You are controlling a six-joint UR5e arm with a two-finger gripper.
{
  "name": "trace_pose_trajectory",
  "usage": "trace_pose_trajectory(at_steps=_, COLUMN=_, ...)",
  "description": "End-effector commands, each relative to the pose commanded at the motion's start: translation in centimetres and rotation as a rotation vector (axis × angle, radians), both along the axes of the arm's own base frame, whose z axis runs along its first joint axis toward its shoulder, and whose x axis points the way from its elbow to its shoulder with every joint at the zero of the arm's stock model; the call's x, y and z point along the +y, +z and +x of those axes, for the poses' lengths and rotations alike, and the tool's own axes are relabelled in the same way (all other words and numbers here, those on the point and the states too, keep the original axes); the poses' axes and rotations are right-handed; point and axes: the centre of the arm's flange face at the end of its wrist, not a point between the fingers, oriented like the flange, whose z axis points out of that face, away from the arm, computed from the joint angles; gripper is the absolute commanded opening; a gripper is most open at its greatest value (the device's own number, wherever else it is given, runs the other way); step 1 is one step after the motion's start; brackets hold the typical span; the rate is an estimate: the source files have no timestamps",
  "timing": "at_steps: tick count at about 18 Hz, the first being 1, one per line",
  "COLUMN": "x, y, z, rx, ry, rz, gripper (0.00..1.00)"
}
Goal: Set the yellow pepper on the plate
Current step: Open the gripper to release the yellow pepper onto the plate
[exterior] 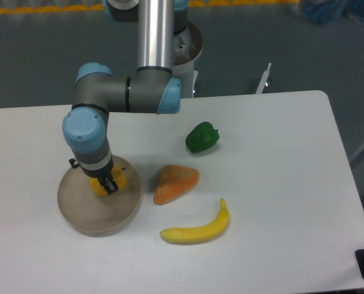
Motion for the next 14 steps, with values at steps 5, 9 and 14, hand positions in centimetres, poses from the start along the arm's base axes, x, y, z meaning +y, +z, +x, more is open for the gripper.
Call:
trace_pose_trajectory(at_steps=5, x=0.0, y=0.7, z=0.1, rx=0.003, ry=0.001, rz=0.012, gripper=1.0)
trace_pose_trajectory(at_steps=9, x=0.2, y=3.6, z=-0.1, rx=0.014, ry=0.003, rz=0.063, gripper=1.0)
trace_pose_trajectory(at_steps=14, x=0.5, y=8.8, z=-4.0, rx=0.028, ry=0.066, rz=0.152, gripper=1.0)
